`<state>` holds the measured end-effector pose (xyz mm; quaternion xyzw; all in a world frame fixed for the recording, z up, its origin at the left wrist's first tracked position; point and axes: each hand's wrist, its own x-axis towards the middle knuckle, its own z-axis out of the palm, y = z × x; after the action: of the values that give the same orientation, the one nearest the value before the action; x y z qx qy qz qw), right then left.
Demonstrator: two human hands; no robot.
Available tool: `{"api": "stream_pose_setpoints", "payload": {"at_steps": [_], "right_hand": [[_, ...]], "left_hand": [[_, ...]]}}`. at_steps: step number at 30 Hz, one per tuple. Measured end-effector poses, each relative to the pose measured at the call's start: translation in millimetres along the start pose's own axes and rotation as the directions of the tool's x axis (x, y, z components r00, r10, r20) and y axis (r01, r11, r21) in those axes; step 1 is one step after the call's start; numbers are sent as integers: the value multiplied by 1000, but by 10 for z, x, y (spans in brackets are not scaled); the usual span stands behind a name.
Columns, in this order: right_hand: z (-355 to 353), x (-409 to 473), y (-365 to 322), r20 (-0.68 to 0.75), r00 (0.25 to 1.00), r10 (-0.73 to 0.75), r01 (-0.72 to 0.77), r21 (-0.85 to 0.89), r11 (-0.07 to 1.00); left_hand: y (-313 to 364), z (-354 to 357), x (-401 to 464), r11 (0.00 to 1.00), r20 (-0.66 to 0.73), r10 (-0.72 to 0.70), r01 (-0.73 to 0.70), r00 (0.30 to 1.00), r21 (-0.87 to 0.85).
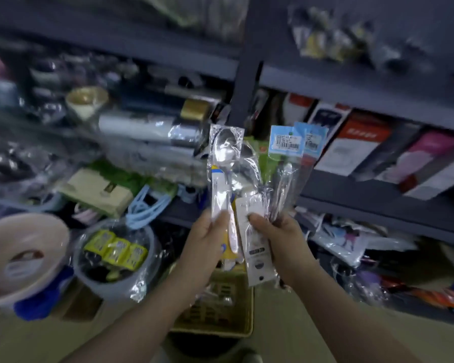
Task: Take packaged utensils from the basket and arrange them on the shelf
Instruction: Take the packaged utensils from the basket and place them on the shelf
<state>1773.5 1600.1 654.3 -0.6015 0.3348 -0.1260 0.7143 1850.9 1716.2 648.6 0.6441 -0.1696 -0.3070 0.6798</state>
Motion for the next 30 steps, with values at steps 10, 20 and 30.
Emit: {"api": "stream_pose_setpoints", "payload": {"at_steps": [10, 20, 30], "right_hand": [[-339, -504, -937, -54, 960, -276, 280, 90, 956], [-1281, 69, -1726, -95, 988, -124, 143, 226, 964], [-2778, 1138, -2941, -210, 967, -141, 143, -5, 990]], "left_hand": [[974, 611, 34, 973, 361, 128, -188, 924, 136], [1527, 1157, 645, 988, 332, 101, -134, 938, 78], [2452, 2125, 2159, 895, 91, 312, -325, 946, 306]]}}
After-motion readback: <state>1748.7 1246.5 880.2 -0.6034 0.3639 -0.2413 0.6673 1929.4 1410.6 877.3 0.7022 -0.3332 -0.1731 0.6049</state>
